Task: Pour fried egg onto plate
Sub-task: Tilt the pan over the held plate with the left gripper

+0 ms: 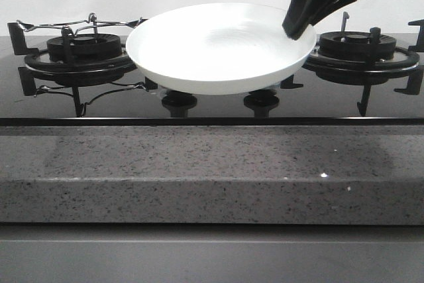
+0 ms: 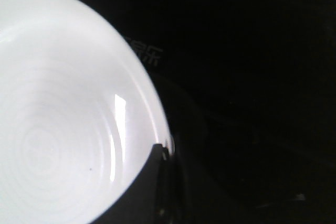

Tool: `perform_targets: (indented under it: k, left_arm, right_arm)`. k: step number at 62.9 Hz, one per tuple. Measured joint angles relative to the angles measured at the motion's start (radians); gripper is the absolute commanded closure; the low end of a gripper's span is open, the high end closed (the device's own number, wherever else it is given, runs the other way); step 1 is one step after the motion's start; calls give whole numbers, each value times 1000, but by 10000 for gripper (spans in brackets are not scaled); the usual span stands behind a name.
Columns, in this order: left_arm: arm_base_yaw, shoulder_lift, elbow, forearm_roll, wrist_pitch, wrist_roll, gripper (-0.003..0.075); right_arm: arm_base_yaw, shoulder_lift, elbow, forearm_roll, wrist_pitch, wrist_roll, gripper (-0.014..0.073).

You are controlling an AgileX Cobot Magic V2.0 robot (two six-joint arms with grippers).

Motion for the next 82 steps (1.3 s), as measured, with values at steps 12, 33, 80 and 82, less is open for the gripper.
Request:
perform_targets:
  k: [12, 33, 80, 82]
  left_arm:
    - [-160, -90, 0, 186, -68, -13, 741]
    - [-386, -114, -72, 538, -128, -127, 741]
    - [-870, -116, -239, 1600, 42, -673, 741]
    - [-871, -116, -239, 1600, 42, -673, 741]
  right_arm:
    - [0, 0, 0, 0, 0, 0, 700]
    - [0, 0, 0, 0, 0, 0, 700]
    - [0, 0, 0, 2, 0, -2, 700]
    - [0, 0, 0, 2, 0, -2, 700]
